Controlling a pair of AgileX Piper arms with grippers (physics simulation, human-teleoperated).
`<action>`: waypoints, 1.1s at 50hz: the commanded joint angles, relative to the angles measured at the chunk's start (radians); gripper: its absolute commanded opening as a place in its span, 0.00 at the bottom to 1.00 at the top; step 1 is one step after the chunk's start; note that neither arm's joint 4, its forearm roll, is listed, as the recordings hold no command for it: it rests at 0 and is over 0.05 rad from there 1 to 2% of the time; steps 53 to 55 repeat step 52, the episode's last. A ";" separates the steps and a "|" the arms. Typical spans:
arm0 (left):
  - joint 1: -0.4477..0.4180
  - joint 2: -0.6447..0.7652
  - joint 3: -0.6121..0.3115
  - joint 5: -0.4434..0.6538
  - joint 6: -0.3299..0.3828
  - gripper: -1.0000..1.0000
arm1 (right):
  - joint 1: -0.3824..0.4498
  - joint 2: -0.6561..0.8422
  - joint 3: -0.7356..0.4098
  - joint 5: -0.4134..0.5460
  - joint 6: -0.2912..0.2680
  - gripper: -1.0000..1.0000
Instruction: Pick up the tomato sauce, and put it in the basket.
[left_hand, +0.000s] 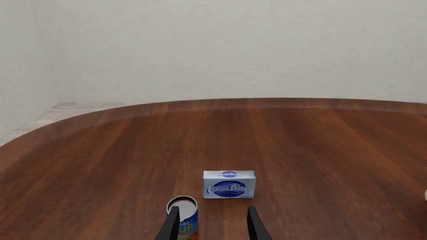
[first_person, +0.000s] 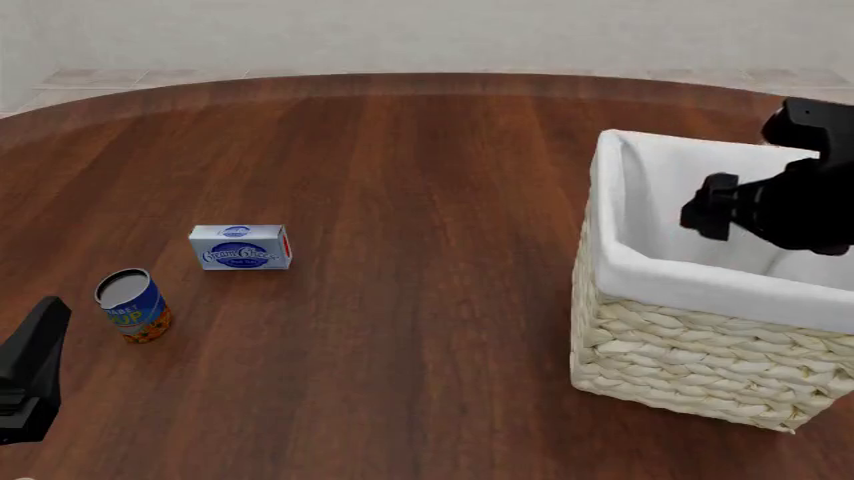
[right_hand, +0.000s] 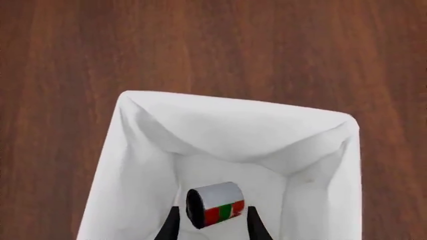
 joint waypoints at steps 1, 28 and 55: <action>0.000 0.000 0.000 0.000 0.000 1.00 | -0.006 -0.018 -0.025 0.028 -0.004 1.00; 0.000 0.000 0.000 0.000 0.000 1.00 | 0.027 -0.189 -0.102 0.193 -0.006 1.00; 0.000 0.000 0.000 0.000 0.000 1.00 | 0.053 -0.298 -0.146 0.312 -0.037 1.00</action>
